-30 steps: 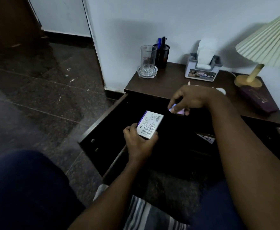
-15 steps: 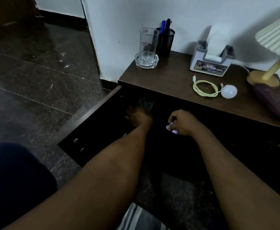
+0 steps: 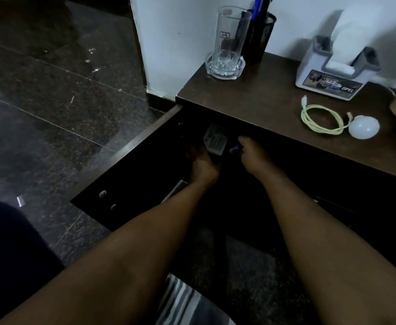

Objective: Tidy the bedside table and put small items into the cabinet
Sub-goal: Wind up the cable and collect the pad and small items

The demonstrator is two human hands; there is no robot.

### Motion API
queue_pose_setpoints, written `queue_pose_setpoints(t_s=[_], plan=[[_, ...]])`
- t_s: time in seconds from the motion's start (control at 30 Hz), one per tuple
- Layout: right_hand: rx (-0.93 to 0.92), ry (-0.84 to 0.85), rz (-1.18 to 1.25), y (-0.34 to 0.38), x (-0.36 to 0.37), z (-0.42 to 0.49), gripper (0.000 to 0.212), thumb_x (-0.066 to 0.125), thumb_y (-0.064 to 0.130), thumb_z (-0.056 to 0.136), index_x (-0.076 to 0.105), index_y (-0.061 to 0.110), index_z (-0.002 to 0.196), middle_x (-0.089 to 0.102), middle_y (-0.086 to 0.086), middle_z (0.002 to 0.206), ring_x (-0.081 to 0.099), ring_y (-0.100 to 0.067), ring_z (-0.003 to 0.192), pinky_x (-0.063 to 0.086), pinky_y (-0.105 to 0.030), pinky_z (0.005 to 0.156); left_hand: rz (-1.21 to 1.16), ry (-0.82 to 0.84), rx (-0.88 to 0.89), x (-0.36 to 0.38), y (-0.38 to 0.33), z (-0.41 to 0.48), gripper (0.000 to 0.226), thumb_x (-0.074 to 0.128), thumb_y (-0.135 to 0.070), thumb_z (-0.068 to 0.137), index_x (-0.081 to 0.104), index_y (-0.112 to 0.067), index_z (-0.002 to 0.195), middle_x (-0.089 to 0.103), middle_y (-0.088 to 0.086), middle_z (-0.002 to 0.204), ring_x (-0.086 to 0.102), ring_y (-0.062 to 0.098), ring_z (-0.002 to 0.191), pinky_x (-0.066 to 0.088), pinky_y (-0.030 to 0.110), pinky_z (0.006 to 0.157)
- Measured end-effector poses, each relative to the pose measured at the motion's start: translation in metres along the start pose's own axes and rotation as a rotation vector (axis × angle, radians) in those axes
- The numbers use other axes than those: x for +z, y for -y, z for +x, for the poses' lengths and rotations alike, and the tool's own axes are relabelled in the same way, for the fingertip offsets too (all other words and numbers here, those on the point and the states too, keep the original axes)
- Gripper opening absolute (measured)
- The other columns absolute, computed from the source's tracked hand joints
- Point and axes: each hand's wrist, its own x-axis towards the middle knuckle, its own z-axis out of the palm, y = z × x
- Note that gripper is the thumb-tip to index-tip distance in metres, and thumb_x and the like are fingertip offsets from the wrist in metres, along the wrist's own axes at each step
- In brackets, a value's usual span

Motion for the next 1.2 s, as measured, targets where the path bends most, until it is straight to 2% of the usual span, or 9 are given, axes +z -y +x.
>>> queue_pose_setpoints(t_s=[0.2,0.37,0.47,0.6,0.67,0.8,0.93,1.07,1.2], plan=[[0.031,0.050,-0.057,0.009,0.006,0.013,0.026,0.049,0.002,0.101,0.064,-0.007,0.120,0.062,-0.029,0.129,0.059,-0.039,0.123,0.043,-0.038,0.102,-0.070,0.017,0.035,-0.008,-0.005,0.010,0.078,0.073,-0.041,0.090,0.037,-0.018,0.156,0.034,0.014,0.162,0.025,0.030,0.152,0.008,0.036,0.123],[0.070,0.011,0.024,-0.003,-0.003,0.012,0.047,0.048,-0.002,0.102,0.045,-0.003,0.149,0.052,-0.023,0.149,0.051,-0.037,0.137,0.038,-0.029,0.104,-0.051,0.027,0.016,-0.011,-0.003,0.003,0.098,0.080,-0.044,0.083,0.027,-0.014,0.160,0.020,0.019,0.166,0.014,0.038,0.154,0.006,0.037,0.122],[0.213,-0.077,0.080,-0.019,-0.010,0.013,0.039,0.055,0.001,0.100,0.057,-0.007,0.138,0.060,-0.027,0.140,0.057,-0.040,0.130,0.043,-0.035,0.103,0.022,-0.066,0.125,-0.009,0.007,-0.017,0.098,0.077,-0.052,0.082,0.029,-0.012,0.158,0.019,0.024,0.164,0.020,0.044,0.147,0.017,0.047,0.119],[0.413,-0.012,0.074,-0.029,-0.020,0.019,0.042,0.047,0.017,0.109,0.054,-0.011,0.139,0.051,-0.031,0.148,0.049,-0.042,0.136,0.037,-0.035,0.105,0.154,-0.150,0.285,-0.003,0.006,-0.031,0.071,0.066,-0.054,0.086,0.046,-0.019,0.144,0.040,0.016,0.150,0.041,0.039,0.128,0.038,0.054,0.103],[0.389,0.046,0.112,-0.020,-0.019,0.026,0.043,0.041,0.015,0.111,0.048,-0.009,0.146,0.044,-0.027,0.156,0.044,-0.038,0.142,0.030,-0.031,0.109,0.144,-0.147,0.327,-0.004,0.003,-0.029,0.060,0.066,-0.044,0.090,0.051,-0.013,0.139,0.046,0.020,0.147,0.045,0.042,0.126,0.039,0.053,0.102],[0.322,0.044,0.176,0.001,-0.008,0.044,0.039,0.054,0.016,0.106,0.057,-0.005,0.140,0.053,-0.021,0.148,0.050,-0.034,0.136,0.034,-0.029,0.108,0.138,-0.127,0.352,-0.011,0.002,-0.017,0.053,0.068,-0.023,0.093,0.056,0.003,0.137,0.049,0.031,0.144,0.046,0.051,0.128,0.037,0.053,0.107],[0.195,0.018,0.141,0.004,-0.003,0.054,0.042,0.046,0.010,0.108,0.047,-0.003,0.148,0.044,-0.021,0.156,0.042,-0.034,0.142,0.027,-0.026,0.112,0.148,-0.087,0.365,-0.018,0.002,-0.009,0.048,0.063,-0.026,0.097,0.058,-0.004,0.139,0.048,0.027,0.146,0.042,0.048,0.134,0.031,0.048,0.112],[0.139,-0.020,0.102,0.002,-0.003,0.056,0.045,0.045,0.012,0.109,0.042,0.002,0.152,0.038,-0.017,0.161,0.036,-0.030,0.147,0.021,-0.034,0.123,0.147,-0.051,0.350,-0.018,0.001,-0.007,0.047,0.060,-0.028,0.099,0.056,-0.006,0.140,0.044,0.026,0.149,0.039,0.047,0.135,0.028,0.046,0.115],[0.180,0.005,0.079,-0.002,-0.004,0.057,0.031,0.045,0.010,0.108,0.053,0.005,0.138,0.040,-0.019,0.160,0.038,-0.030,0.146,0.022,-0.032,0.122,0.088,-0.071,0.342,-0.017,-0.001,-0.006,0.042,0.069,-0.019,0.094,0.063,-0.001,0.132,0.049,0.032,0.141,0.045,0.051,0.128,0.031,0.046,0.110]])
